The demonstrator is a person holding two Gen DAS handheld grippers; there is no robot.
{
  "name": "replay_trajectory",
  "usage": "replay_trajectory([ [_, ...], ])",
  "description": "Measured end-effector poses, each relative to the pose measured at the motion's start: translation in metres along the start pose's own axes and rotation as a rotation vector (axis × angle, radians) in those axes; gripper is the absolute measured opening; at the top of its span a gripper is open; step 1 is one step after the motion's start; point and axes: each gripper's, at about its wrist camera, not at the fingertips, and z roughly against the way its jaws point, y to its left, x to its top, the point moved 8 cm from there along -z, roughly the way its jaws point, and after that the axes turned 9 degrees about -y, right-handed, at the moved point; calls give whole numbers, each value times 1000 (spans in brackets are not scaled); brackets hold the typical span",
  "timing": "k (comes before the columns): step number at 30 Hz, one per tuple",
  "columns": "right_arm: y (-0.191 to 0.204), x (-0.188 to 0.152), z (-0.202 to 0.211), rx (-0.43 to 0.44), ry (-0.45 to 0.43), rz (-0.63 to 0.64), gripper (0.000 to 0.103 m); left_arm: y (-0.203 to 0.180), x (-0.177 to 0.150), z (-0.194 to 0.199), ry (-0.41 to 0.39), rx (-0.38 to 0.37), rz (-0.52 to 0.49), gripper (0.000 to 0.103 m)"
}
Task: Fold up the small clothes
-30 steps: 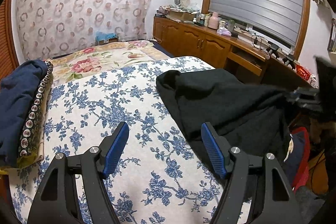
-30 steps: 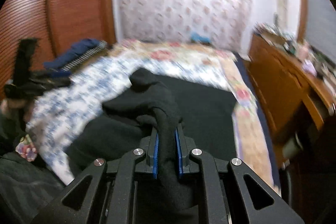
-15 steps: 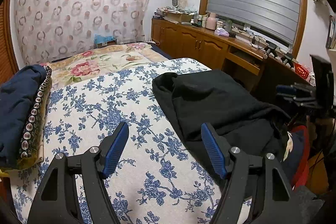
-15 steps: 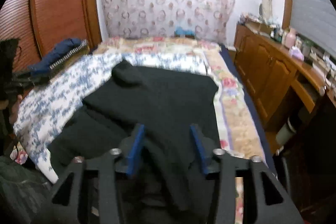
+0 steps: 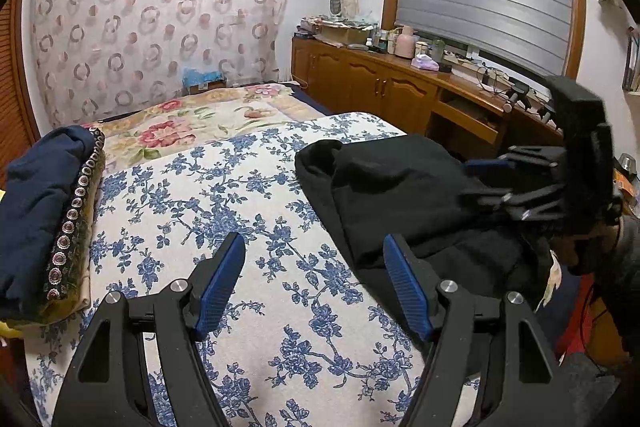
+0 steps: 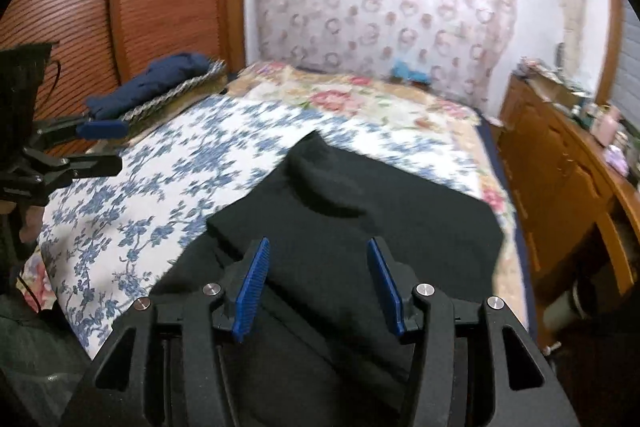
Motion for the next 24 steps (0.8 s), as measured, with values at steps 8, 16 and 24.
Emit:
replay_trajectory([
  [8, 22, 3, -59, 140, 115, 39, 53, 7, -5, 1, 5, 1, 23, 73],
  [16, 46, 2, -102, 187, 186, 96, 53, 13, -10, 0, 11, 10, 35, 73],
  [24, 53, -2, -111, 165, 190, 163, 32, 12, -15, -4, 25, 9, 36, 73],
])
